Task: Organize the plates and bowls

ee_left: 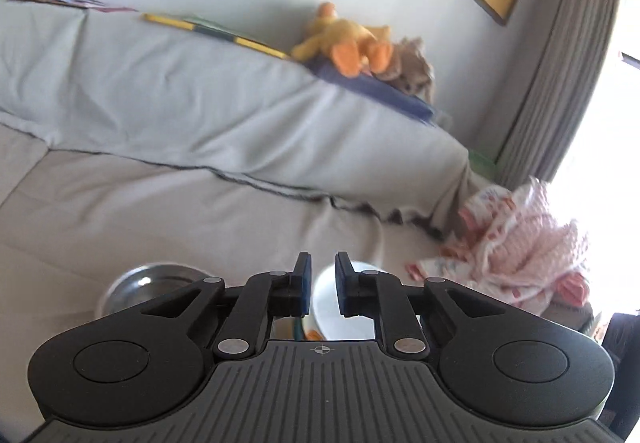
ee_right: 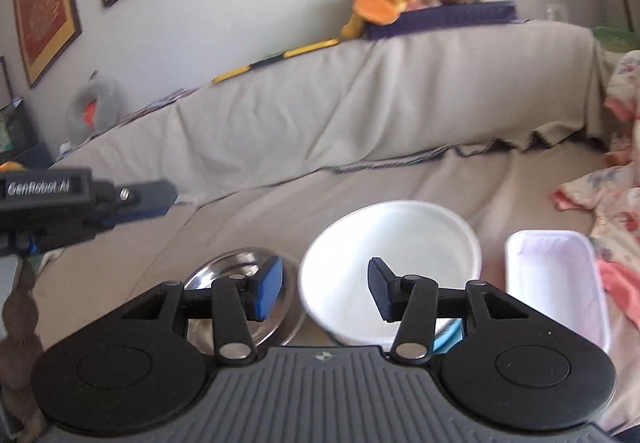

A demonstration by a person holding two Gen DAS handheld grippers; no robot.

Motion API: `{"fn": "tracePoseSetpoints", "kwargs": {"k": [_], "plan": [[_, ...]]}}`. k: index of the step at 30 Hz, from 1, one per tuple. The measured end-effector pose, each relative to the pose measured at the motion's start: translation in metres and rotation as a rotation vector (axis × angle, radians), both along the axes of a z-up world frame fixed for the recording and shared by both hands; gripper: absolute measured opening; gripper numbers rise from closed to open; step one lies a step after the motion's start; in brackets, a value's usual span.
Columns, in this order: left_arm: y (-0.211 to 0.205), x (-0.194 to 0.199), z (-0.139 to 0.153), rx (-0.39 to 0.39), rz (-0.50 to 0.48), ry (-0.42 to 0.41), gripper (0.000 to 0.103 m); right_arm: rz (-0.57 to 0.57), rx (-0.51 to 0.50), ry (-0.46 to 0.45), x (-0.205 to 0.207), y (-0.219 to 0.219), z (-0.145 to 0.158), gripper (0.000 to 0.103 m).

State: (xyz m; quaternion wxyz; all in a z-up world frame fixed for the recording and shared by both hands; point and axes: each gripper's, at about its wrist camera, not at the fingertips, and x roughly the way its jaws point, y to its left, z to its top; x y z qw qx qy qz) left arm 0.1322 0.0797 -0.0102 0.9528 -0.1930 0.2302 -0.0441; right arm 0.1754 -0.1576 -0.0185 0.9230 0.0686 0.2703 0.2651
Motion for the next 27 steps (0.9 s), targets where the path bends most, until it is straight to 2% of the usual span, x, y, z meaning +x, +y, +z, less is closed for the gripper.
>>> {"fn": "tracePoseSetpoints", "kwargs": {"k": [3,5,7,10,14,18,24,27], "plan": [[-0.027,0.009,-0.012,-0.038,-0.069,0.090,0.014,-0.082,0.047,0.002,0.006,-0.025,0.000,0.048],[-0.039,0.015,-0.017,-0.065,-0.142,0.102,0.014,-0.098,0.087,0.016,0.008,-0.042,-0.005,0.048],[-0.044,0.018,-0.014,-0.071,-0.150,0.091,0.014,-0.101,0.091,0.016,0.008,-0.050,-0.010,0.048],[-0.044,0.020,-0.006,-0.014,-0.114,0.064,0.016,-0.133,0.026,0.030,0.018,-0.054,-0.019,0.048],[-0.035,0.035,-0.007,0.061,-0.053,0.122,0.016,-0.175,-0.030,0.019,0.029,-0.058,-0.019,0.048],[-0.022,0.055,-0.021,0.032,-0.102,0.196,0.016,-0.174,-0.103,0.029,0.052,-0.054,-0.021,0.048],[-0.010,0.100,-0.053,-0.008,-0.123,0.333,0.016,-0.070,-0.170,0.119,0.099,-0.029,-0.035,0.048],[-0.012,0.118,-0.065,0.047,-0.120,0.395,0.018,-0.036,-0.198,0.156,0.117,-0.024,-0.046,0.048]]}}
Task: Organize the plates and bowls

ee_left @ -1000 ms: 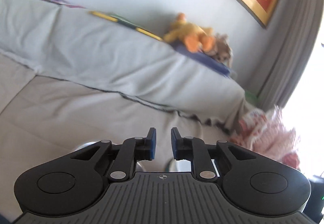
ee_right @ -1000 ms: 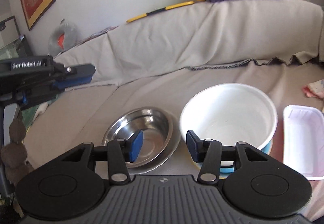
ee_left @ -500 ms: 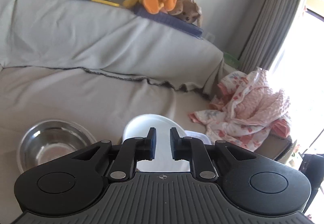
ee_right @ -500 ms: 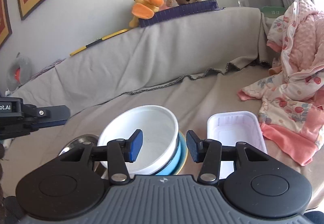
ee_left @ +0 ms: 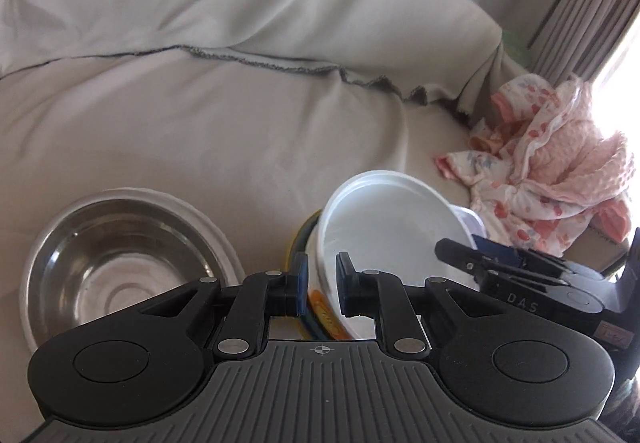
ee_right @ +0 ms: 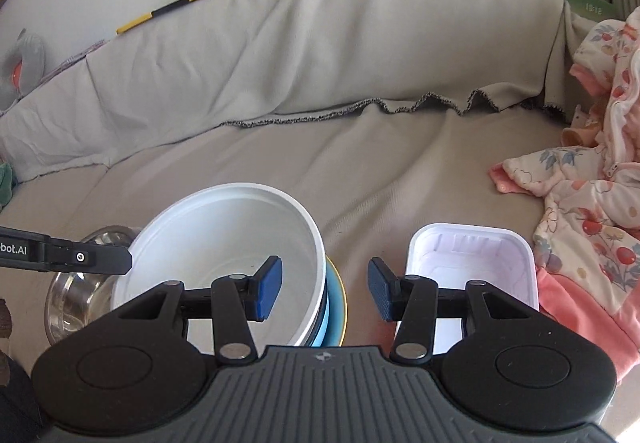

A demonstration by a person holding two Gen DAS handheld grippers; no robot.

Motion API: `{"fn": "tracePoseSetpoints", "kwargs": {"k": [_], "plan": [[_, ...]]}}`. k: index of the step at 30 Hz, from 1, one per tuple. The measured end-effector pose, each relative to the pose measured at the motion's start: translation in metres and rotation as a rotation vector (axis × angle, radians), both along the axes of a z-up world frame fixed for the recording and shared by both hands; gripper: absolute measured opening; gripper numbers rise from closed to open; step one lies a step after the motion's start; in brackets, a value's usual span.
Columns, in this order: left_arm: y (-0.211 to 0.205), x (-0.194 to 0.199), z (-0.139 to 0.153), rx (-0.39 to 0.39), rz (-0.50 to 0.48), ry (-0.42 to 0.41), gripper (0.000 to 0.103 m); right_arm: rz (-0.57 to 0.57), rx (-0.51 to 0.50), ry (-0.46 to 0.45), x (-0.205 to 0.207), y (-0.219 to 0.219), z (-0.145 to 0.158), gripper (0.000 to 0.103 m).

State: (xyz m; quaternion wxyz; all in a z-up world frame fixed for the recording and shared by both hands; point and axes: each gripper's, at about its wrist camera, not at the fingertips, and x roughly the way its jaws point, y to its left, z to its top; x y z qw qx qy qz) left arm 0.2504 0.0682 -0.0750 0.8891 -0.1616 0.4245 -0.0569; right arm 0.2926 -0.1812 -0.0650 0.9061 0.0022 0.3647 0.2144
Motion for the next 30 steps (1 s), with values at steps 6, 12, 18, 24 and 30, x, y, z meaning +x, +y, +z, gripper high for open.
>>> {"fn": "tracePoseSetpoints", "kwargs": {"k": [6,12,18,24,30], "plan": [[0.009,0.023,-0.012,-0.018,-0.020,0.075,0.050,-0.003,-0.055,0.027,0.020,-0.005,-0.021,0.050],[0.002,0.040,-0.020,-0.014,-0.052,0.111,0.053,0.040,-0.069,0.018,0.027,-0.006,-0.029,0.052],[-0.004,0.044,-0.029,-0.012,-0.058,0.140,0.049,0.030,0.030,0.097,0.035,-0.018,-0.033,0.051],[-0.002,0.046,-0.046,-0.106,-0.066,0.200,0.051,0.058,0.163,0.318,0.051,-0.020,-0.049,0.051],[0.001,0.044,-0.047,-0.147,-0.038,0.204,0.051,0.046,0.205,0.443,0.061,-0.011,-0.067,0.051]]}}
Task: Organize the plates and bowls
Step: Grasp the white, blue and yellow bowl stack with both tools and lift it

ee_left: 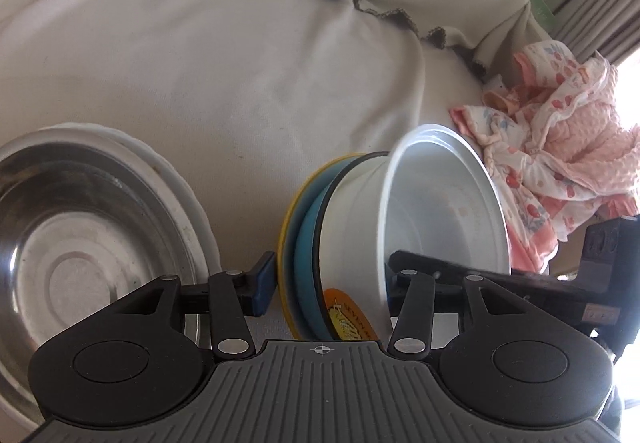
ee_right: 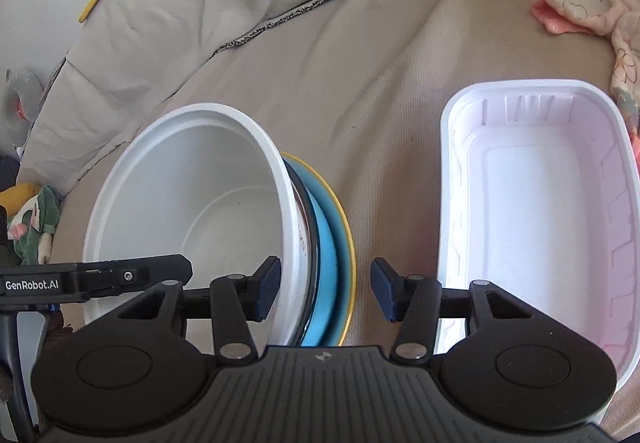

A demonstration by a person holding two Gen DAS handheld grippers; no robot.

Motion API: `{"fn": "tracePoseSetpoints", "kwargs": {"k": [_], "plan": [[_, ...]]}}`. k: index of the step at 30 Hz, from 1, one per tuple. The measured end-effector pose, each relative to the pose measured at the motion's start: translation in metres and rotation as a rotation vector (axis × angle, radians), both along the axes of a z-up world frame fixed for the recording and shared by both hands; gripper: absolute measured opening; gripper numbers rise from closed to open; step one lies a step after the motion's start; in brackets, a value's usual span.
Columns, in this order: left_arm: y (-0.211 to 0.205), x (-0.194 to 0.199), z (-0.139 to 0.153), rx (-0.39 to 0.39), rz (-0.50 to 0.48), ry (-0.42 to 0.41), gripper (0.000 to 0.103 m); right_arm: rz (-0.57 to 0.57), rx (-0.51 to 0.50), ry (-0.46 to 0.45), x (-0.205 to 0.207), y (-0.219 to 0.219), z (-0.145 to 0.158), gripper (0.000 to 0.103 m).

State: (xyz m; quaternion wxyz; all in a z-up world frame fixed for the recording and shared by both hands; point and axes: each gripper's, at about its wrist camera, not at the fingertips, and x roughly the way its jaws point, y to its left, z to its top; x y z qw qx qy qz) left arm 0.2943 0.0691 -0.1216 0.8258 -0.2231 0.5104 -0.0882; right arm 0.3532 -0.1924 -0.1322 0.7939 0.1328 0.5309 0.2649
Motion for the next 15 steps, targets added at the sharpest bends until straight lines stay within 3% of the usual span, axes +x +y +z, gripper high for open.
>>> {"fn": "tracePoseSetpoints", "kwargs": {"k": [3,6,11,15], "plan": [[-0.001,0.002,-0.002,-0.001,0.004,0.006,0.052,0.007,0.011,0.003,0.001,0.005,-0.001,0.051],[-0.003,0.006,-0.007,-0.008,0.001,0.025,0.054,0.028,0.082,0.090,0.008,0.008,-0.010,0.054],[0.009,0.001,-0.006,-0.061,0.025,0.069,0.054,-0.009,0.101,0.098,0.004,0.010,-0.008,0.056],[0.013,-0.009,0.005,-0.015,0.024,0.077,0.063,0.016,0.136,0.155,0.002,0.019,-0.012,0.056]]}}
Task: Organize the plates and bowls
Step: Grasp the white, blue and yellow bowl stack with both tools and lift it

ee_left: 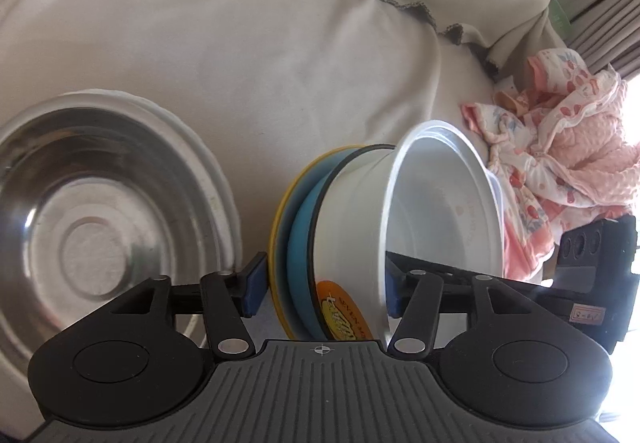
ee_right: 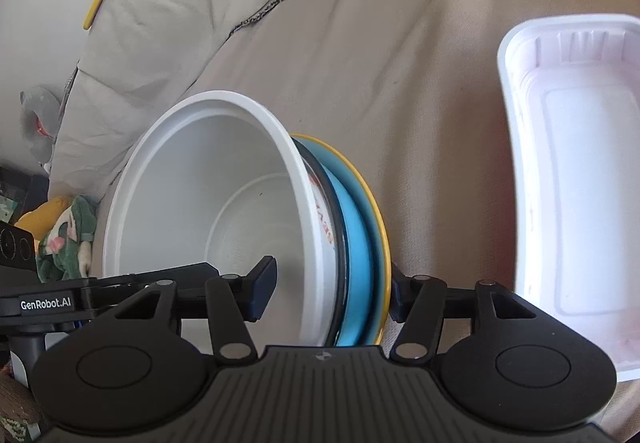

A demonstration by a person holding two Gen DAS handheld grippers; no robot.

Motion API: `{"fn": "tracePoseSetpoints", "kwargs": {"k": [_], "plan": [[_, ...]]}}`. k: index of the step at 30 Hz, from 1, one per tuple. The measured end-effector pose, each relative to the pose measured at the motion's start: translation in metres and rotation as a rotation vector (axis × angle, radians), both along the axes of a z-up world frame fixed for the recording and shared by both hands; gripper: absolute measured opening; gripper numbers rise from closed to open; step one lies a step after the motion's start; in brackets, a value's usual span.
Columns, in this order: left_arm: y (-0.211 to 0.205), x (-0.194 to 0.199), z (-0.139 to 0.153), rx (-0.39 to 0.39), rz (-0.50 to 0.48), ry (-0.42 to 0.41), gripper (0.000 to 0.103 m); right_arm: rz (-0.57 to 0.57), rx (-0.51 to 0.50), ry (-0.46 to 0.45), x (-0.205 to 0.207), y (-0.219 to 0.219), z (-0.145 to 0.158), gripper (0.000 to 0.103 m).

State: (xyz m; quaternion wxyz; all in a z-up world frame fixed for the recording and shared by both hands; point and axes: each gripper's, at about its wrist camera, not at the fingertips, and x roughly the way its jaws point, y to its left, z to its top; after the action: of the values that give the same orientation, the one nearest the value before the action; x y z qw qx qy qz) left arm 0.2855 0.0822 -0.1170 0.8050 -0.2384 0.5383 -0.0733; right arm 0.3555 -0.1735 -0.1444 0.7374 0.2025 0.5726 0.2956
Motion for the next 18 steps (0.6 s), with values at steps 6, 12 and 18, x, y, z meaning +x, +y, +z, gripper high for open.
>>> {"fn": "tracePoseSetpoints", "kwargs": {"k": [6,12,18], "plan": [[-0.005,-0.002,0.002,0.035,-0.028,0.001,0.066,0.036,0.035,0.006,-0.002,0.000,-0.007,0.056],[-0.019,0.009,0.000,0.081,-0.066,0.017,0.076,0.023,0.039,0.015,0.001,-0.005,-0.012,0.056],[-0.025,0.017,-0.002,0.113,-0.079,0.042,0.080,0.041,0.092,0.028,0.004,-0.005,-0.016,0.056]]}}
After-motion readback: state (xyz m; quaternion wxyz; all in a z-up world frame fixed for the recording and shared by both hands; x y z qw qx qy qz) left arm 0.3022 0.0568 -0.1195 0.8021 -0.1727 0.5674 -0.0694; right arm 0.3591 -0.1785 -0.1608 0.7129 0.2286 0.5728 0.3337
